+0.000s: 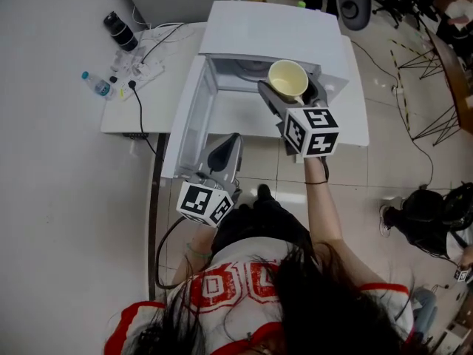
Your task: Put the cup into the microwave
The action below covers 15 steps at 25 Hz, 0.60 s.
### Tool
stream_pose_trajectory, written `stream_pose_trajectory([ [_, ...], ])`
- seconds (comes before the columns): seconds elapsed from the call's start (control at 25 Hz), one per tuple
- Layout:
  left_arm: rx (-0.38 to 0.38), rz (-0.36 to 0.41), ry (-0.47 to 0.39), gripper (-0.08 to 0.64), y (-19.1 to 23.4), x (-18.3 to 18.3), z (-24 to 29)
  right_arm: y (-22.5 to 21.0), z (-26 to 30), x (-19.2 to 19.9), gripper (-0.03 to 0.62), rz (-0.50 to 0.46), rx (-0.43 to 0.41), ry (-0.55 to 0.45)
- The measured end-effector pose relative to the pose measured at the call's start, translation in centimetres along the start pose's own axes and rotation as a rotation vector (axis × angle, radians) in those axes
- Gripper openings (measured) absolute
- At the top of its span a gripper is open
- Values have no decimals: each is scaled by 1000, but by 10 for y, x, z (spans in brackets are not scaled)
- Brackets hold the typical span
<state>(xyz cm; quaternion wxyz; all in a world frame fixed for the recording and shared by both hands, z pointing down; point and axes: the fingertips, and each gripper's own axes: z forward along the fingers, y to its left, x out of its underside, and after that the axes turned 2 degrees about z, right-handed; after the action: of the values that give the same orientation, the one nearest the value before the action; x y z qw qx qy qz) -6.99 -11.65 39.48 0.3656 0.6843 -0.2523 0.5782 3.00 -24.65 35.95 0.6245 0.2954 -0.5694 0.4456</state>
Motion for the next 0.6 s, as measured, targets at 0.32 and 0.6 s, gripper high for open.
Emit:
stream_pose_trajectory([
  [0.32,16,-12,-24,-2,6,47,24,-8,18,68,451,39,-38,34],
  [0.6,25,-13,-24,-2,9,101,38,-21,59,130,451,25,-57,56],
])
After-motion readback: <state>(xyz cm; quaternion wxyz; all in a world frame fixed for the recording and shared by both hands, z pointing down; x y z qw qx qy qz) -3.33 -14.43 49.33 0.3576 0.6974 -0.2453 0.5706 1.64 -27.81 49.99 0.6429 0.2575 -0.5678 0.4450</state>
